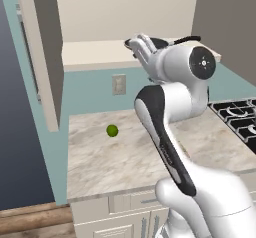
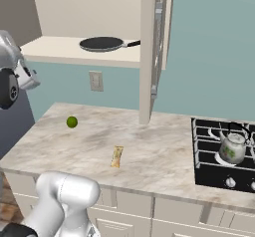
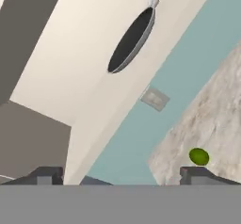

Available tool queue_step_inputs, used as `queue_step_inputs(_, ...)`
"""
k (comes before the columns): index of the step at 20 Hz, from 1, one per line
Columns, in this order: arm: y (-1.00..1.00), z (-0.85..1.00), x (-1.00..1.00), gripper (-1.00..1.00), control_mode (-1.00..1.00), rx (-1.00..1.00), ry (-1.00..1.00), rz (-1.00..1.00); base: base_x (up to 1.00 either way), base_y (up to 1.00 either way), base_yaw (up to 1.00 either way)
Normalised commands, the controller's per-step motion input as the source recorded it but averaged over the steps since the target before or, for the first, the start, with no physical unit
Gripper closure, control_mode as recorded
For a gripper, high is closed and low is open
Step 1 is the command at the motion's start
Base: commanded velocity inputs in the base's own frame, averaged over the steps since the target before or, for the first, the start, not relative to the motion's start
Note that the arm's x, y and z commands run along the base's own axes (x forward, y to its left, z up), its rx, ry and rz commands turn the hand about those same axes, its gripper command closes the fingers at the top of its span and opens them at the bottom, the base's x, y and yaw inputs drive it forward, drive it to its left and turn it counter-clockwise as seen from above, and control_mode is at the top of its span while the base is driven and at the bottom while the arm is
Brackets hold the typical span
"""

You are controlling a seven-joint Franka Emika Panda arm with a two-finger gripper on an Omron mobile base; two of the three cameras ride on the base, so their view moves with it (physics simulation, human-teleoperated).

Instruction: Pick the pan from the cabinet and place it on the stove. Then turn on the stove burner for the pan.

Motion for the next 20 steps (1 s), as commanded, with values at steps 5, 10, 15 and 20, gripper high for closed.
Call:
queue_step_inputs(5,-0.74,0.00,0.61,-1.00,-1.00,0.00,0.20,-0.40,0.00,0.00,0.00)
queue_step_inputs(10,-0.67,0.00,0.61,-1.00,-1.00,-0.03,0.13,-0.31,0.00,0.00,0.00)
queue_step_inputs(15,-0.58,0.00,0.61,-1.00,-1.00,-0.08,0.09,-0.26,0.00,0.00,0.00)
queue_step_inputs(20,-0.55,-0.04,0.59,-1.00,-1.00,-0.08,0.08,-0.22,0.00,0.00,0.00)
